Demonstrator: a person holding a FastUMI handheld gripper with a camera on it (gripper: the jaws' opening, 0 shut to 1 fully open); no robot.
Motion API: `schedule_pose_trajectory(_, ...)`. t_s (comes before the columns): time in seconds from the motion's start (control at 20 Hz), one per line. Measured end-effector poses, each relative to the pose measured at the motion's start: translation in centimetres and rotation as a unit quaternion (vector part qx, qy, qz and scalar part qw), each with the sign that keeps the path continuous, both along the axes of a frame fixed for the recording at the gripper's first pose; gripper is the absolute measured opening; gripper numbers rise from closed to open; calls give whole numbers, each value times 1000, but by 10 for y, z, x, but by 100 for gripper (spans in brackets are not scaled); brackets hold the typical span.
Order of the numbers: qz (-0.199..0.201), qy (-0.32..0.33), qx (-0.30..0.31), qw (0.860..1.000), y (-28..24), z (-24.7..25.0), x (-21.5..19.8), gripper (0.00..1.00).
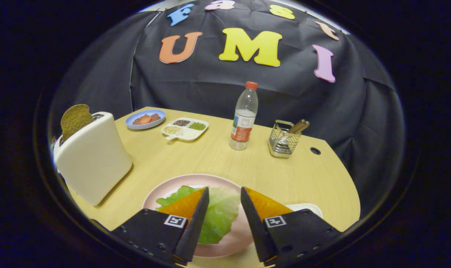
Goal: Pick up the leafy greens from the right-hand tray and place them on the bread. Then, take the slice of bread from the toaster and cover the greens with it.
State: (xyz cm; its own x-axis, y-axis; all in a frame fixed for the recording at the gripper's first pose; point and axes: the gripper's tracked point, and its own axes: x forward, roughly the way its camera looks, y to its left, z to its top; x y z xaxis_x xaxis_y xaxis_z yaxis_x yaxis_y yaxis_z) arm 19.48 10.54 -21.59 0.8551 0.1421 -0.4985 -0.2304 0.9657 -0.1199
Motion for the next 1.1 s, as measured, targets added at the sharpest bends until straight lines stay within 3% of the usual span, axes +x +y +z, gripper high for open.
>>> schedule_pose_trajectory(0.1, 6, -21, 23, 999, 7, 17, -10, 79)
schedule_pose_trajectory(0.4, 12, -103, 31, 994, 32, 79, -52, 97)
schedule_pose_trajectory(0.7, 43, -145, 39, 988, 91, 126, -86, 97)
schedule_pose_trajectory(1.1, 50, -107, 103, 988, 175, 138, -99, 96)
